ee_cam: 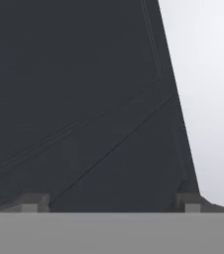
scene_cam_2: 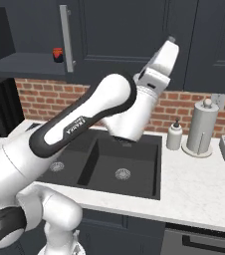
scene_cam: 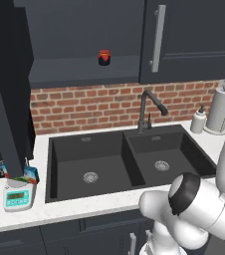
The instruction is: Pick the boxed food and place it on the digital scale for weighing, and close the cabinet.
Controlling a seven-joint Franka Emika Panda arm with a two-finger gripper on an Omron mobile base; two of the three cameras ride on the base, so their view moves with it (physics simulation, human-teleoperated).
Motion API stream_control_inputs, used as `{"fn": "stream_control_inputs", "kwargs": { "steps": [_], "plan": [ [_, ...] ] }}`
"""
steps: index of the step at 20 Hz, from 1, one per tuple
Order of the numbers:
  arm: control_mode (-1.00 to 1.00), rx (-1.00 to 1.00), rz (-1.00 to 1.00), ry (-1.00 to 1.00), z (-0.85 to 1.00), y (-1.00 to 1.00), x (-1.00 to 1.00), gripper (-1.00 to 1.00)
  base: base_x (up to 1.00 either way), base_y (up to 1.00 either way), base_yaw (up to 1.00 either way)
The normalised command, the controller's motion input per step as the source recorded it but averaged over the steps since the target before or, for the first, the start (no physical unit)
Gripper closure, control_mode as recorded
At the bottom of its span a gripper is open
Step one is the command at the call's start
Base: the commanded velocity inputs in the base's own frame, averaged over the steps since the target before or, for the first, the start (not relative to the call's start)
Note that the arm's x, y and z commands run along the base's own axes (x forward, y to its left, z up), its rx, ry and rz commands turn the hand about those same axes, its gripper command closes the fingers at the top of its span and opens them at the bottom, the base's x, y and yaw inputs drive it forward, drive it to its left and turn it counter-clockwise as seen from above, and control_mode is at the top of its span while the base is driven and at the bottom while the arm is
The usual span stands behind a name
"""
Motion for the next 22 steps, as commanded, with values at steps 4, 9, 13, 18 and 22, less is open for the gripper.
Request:
{"fn": "stream_control_inputs", "kwargs": {
  "steps": [4, 9, 13, 18, 22],
  "plan": [
    [-1.00, -0.22, 0.02, 0.00, 0.00, -0.43, -0.41, -1.00, 0.00, 0.00, 0.00],
    [-1.00, -0.38, 0.00, 0.00, -0.01, -0.51, -0.03, -1.00, 0.00, 0.00, 0.00],
    [-1.00, -0.39, 0.00, 0.00, -0.04, 0.41, -0.10, -1.00, 0.00, 0.00, 0.00],
    [-1.00, -0.07, 0.00, 0.00, -0.03, 1.00, -0.81, -1.00, 0.00, 0.00, 0.00],
    [-1.00, -0.07, 0.00, -0.06, -0.21, 1.00, -0.97, -1.00, 0.00, 0.00, 0.00]
  ]
}}
